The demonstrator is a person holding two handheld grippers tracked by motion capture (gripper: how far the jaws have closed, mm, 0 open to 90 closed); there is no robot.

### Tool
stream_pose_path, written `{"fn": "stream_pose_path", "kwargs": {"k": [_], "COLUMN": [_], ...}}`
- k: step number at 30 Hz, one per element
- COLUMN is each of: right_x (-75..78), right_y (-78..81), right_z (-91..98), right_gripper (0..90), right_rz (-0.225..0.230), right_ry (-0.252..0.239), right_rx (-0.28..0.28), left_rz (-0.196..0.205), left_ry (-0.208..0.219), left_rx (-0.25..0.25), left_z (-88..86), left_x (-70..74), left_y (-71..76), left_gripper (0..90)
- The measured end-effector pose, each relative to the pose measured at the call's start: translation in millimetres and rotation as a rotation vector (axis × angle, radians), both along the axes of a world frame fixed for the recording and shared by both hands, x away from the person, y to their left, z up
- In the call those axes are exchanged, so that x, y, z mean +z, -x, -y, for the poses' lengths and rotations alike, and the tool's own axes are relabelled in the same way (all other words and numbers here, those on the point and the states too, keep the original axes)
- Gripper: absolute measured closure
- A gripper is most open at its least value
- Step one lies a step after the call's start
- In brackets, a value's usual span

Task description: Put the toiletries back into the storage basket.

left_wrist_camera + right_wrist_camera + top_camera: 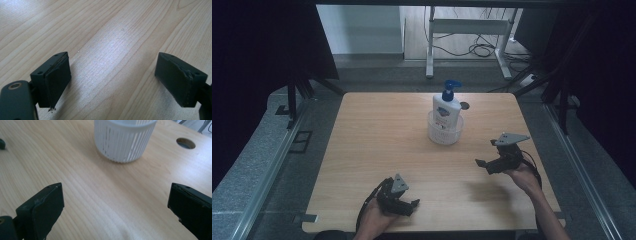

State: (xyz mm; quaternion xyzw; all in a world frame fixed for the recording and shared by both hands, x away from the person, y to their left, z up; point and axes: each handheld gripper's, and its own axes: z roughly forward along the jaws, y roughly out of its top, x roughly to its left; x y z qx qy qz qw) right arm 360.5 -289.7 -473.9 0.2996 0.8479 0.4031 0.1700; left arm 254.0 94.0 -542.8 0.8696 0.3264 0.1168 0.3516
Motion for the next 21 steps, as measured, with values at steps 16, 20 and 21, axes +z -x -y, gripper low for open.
{"fn": "stream_pose_path", "kwargs": {"k": [16,20,21], "right_x": [-48.7,-60.9,-62.9], "right_y": [26.6,30.7,31.2], "right_z": [9.2,11.1,11.6], "right_gripper": [0.4,0.0,0.0], "right_rz": [-0.069,-0.095,-0.100], "right_ry": [0.029,0.053,0.057], "right_rx": [-0.026,-0.026,-0.025], "left_rz": [-0.002,-0.002,-0.002], "left_ry": [0.003,0.003,0.003], "left_rx": [0.004,0.005,0.005], "left_z": [0.3,0.3,0.3], "left_x": [0.0,0.0,0.0], "left_y": [0.2,0.2,0.2], "left_gripper": [12.7,12.7,12.7]}}
